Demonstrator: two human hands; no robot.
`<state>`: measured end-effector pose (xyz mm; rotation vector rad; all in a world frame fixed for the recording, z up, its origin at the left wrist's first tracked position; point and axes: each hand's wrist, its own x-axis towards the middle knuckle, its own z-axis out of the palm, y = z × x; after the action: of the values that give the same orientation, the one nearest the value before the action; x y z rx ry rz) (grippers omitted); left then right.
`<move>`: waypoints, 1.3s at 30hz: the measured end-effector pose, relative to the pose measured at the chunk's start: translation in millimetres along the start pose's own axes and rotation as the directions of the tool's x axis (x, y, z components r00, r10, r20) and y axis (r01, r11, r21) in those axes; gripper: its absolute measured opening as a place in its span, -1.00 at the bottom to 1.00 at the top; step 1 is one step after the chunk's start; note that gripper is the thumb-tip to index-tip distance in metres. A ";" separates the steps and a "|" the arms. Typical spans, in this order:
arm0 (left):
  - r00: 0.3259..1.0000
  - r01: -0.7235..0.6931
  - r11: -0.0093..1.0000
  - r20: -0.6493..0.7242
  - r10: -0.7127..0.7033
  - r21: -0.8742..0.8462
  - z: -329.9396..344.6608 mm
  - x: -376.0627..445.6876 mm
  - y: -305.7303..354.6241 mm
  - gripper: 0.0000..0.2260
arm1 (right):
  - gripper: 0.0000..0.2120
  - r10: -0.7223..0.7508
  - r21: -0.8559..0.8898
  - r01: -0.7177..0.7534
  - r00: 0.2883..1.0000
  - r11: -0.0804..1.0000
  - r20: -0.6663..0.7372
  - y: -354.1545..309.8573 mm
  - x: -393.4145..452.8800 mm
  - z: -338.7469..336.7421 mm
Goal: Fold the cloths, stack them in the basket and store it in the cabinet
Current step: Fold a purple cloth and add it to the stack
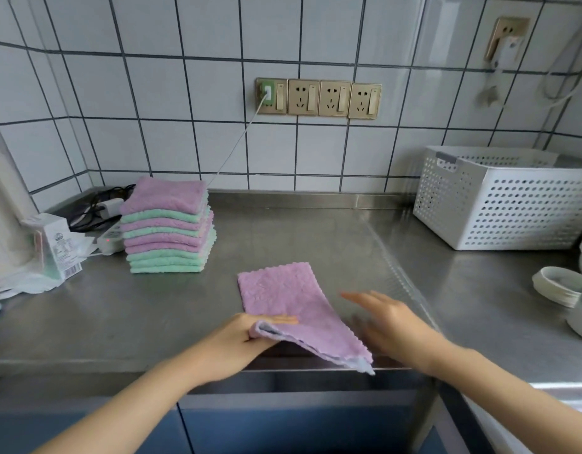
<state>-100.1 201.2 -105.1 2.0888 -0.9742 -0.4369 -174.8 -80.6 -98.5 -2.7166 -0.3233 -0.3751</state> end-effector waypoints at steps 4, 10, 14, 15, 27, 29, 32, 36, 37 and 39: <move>1.000 -0.010 1.000 -0.009 0.010 -0.012 -4.0 0.0 -2.9 -0.69 | -0.44 -0.190 0.132 0.181 0.980 0.975 0.065 -13.1 3.3 18.7; 0.997 -0.065 0.994 -0.038 0.068 0.090 -10.4 -11.5 -21.5 -0.64 | -0.57 -0.243 0.160 0.229 0.967 0.960 0.072 -5.7 5.9 28.2; 0.994 0.004 0.999 -0.112 0.002 0.050 -17.9 -22.0 -28.6 -0.53 | -0.61 -0.171 0.223 0.140 0.977 0.965 0.128 -11.6 10.4 17.7; 0.990 0.008 0.999 -0.142 -0.002 0.042 -18.9 -21.7 -27.6 -0.53 | -0.61 -0.114 0.255 0.075 0.983 0.964 0.142 -14.0 15.1 14.5; 0.744 0.350 0.811 -0.386 -0.545 -0.468 -30.1 43.8 -13.4 -0.80 | -0.66 0.629 0.058 -0.629 0.777 0.775 0.017 -27.8 103.2 47.8; 0.741 0.333 0.806 -0.393 -0.545 -0.489 -27.0 40.1 -14.1 -0.82 | -0.69 0.633 0.040 -0.632 0.773 0.774 -0.040 -30.9 101.6 53.5; 0.721 0.317 0.822 -0.443 -0.533 -0.473 -22.7 35.2 -12.3 -0.85 | -0.64 0.609 -0.001 -0.610 0.790 0.792 -0.075 -34.0 99.9 55.1; 0.708 0.305 0.850 -0.495 -0.504 -0.429 -20.1 36.3 -11.2 -0.88 | -0.63 0.577 -0.039 -0.581 0.812 0.813 -0.092 -36.2 96.6 54.6; 0.698 0.307 0.855 -0.512 -0.500 -0.417 -19.6 36.7 -12.5 -0.89 | -0.64 0.573 -0.041 -0.578 0.815 0.815 -0.089 -36.7 96.0 54.5; 0.689 0.312 0.873 -0.544 -0.479 -0.374 -18.5 37.0 -15.1 -0.89 | -0.67 0.563 -0.035 -0.567 0.822 0.823 -0.084 -37.4 95.6 54.2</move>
<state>-57.9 188.5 -104.3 1.9865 -0.0495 -0.0450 -83.6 -8.9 -105.6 -2.6807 0.5231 -0.3041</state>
